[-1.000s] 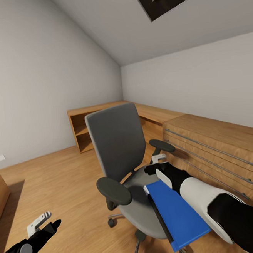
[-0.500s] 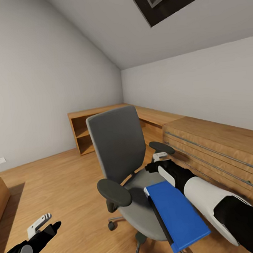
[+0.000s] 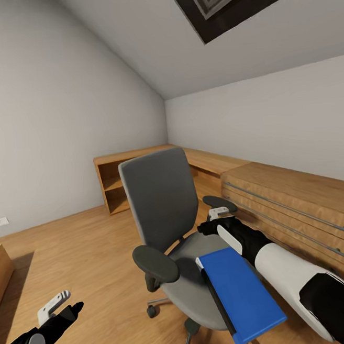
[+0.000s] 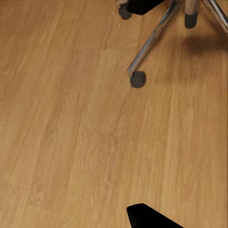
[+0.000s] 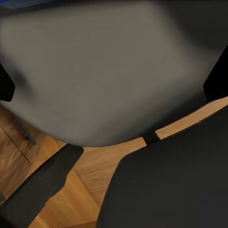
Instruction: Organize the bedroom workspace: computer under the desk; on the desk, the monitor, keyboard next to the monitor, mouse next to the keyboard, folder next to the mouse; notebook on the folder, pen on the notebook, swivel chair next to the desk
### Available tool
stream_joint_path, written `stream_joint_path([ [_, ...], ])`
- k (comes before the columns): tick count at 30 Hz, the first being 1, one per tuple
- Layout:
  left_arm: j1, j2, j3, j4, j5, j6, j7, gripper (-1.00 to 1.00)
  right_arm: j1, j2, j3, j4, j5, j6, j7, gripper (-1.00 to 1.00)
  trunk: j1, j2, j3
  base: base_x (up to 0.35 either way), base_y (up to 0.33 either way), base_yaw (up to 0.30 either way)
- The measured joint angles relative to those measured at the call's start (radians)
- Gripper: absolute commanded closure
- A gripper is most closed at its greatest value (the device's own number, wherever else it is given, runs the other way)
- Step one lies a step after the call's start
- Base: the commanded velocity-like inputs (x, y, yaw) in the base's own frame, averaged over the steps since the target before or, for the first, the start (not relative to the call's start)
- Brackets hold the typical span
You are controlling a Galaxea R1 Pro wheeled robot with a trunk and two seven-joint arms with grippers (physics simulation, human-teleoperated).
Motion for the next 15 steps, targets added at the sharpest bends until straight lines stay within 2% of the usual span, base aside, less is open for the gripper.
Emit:
stream_joint_path([
  [15, 0.000, 0.000, 0.000, 0.000, 0.000, 0.000, 0.000, -1.00, 0.009, -0.009, 0.001, -0.029, -0.001, 0.019, -0.001, -1.00, 0.000, 0.000, 0.023, 0.000, 0.000, 0.000],
])
